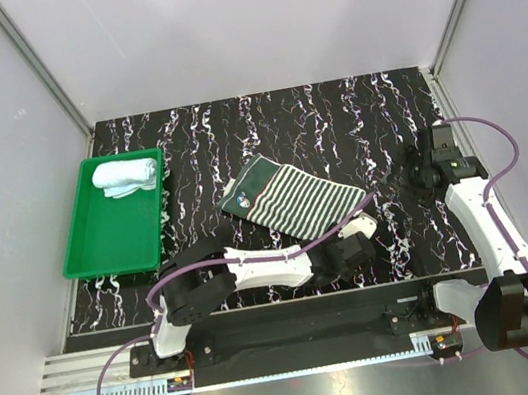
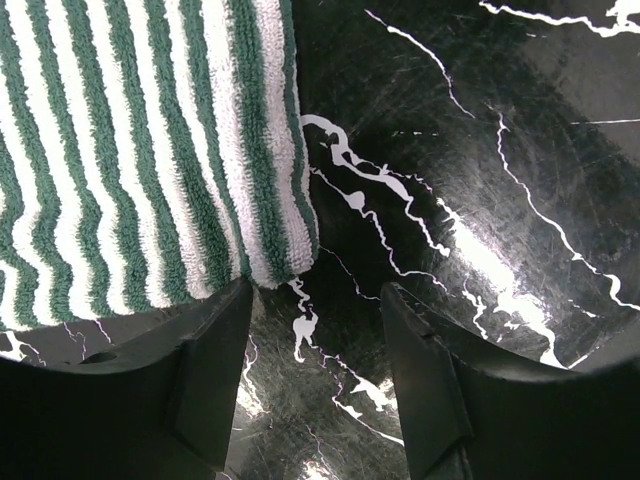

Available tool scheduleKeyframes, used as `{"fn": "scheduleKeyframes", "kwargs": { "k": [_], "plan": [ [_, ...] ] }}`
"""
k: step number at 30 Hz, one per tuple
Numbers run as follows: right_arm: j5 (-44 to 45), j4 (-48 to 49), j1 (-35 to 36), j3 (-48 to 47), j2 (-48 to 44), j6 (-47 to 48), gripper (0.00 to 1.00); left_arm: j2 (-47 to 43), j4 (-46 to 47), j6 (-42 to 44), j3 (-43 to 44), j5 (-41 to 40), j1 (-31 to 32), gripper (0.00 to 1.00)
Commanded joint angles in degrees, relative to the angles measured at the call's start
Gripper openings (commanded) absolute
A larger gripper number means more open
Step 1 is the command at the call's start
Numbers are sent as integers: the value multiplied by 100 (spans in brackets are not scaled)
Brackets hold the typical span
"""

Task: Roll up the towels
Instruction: Roll the towel

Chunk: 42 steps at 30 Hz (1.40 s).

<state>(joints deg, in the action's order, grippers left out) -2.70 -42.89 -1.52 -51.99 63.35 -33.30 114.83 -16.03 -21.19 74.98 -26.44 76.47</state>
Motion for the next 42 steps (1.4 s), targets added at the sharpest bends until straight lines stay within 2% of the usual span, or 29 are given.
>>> {"fn": "scheduleKeyframes", "kwargs": {
  "k": [1, 12, 22, 28, 32, 42],
  "plan": [
    [-108, 27, -15, 31, -139, 60, 82, -4, 179, -131, 201, -335, 9, 58],
    [-46, 27, -15, 39, -113, 60, 81, -373, 179, 167, 245, -749, 0, 56],
    [-20, 44, -15, 22, -25, 87, 81, -303, 460, 343, 342, -837, 17, 57],
    [-3, 36, -15, -22, 19, 113, 81, 179, 355, 449, 702, -583, 0, 57],
    [76, -17, -15, -40, 19, 139, 81, 374, 303, 327, 720, -442, -9, 49],
    [103, -70, -24, -110, 28, 183, 81, 471, 285, 71, 386, -336, -149, 42]
  ]
}}
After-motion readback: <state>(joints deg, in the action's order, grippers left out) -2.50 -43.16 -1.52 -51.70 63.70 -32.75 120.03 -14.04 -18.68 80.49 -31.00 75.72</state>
